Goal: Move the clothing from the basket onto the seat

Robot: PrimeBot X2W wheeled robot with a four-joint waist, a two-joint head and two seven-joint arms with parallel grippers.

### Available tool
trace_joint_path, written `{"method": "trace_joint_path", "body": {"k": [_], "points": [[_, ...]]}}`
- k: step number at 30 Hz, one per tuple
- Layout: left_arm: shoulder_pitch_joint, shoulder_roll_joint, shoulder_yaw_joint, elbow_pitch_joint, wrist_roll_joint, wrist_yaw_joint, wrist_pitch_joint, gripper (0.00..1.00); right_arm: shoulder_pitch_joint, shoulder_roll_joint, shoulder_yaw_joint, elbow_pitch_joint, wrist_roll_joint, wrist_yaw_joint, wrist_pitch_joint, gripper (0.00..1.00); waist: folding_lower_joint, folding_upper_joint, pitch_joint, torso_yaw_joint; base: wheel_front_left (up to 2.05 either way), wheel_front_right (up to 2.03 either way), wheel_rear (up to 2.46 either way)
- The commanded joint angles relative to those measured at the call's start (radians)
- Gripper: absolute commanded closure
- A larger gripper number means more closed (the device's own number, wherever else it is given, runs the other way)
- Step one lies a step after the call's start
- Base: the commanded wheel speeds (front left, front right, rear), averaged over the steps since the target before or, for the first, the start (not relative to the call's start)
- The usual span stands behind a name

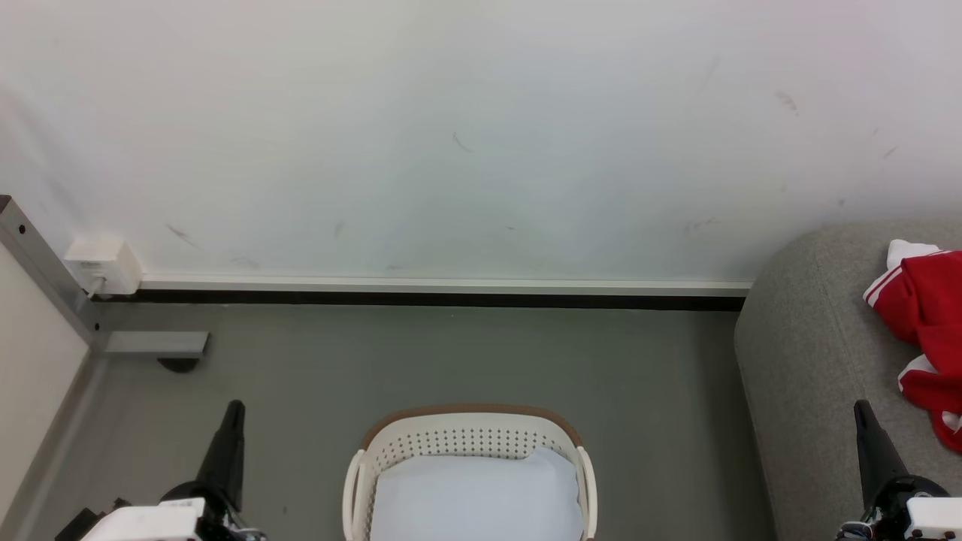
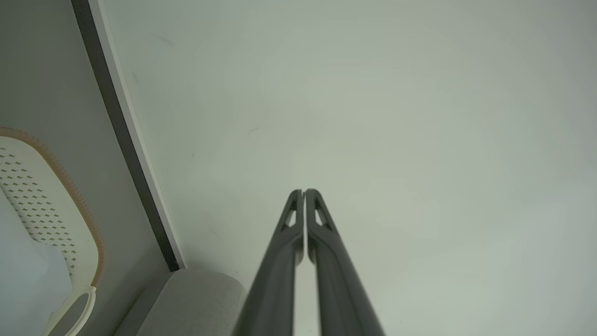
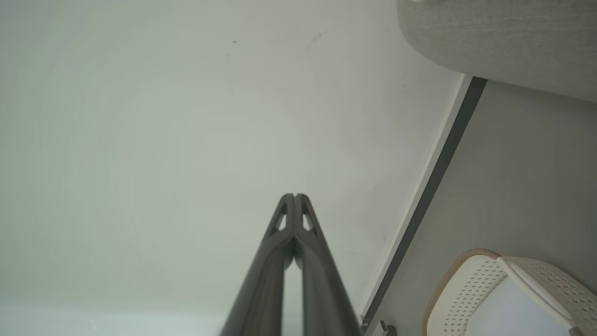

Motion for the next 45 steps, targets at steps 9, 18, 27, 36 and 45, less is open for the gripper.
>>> {"method": "trace_joint_path", "body": {"k": [9,18,27,36,45], "points": [[-0.007,0.007,0.002,-0.004,-0.014,-0.005,0.003,1.00,-0.012,0.000,-0.004,-0.005,0.002,-0.002,0.002,1.00,0.0000,0.0000,0.000,0.000,0.00,0.00,0.00],[-0.007,0.007,0.002,-0.004,-0.014,-0.005,0.003,1.00,-0.012,0.000,-0.004,-0.005,0.002,-0.002,0.002,1.00,0.0000,0.0000,0.000,0.000,0.00,0.00,0.00],[-0.007,0.007,0.002,-0.004,-0.014,-0.005,0.003,1.00,-0.012,0.000,-0.004,-0.005,0.002,-0.002,0.002,1.00,0.0000,0.0000,0.000,0.000,0.00,0.00,0.00],[-0.007,0.007,0.002,-0.004,-0.014,-0.005,0.003,1.00,-0.012,0.000,-0.004,-0.005,0.002,-0.002,0.002,1.00,0.0000,0.0000,0.000,0.000,0.00,0.00,0.00],[-0.007,0.007,0.002,-0.004,-0.014,-0.005,0.003,1.00,-0.012,0.000,-0.004,-0.005,0.002,-0.002,0.002,1.00,0.0000,0.0000,0.000,0.000,0.00,0.00,0.00]]}}
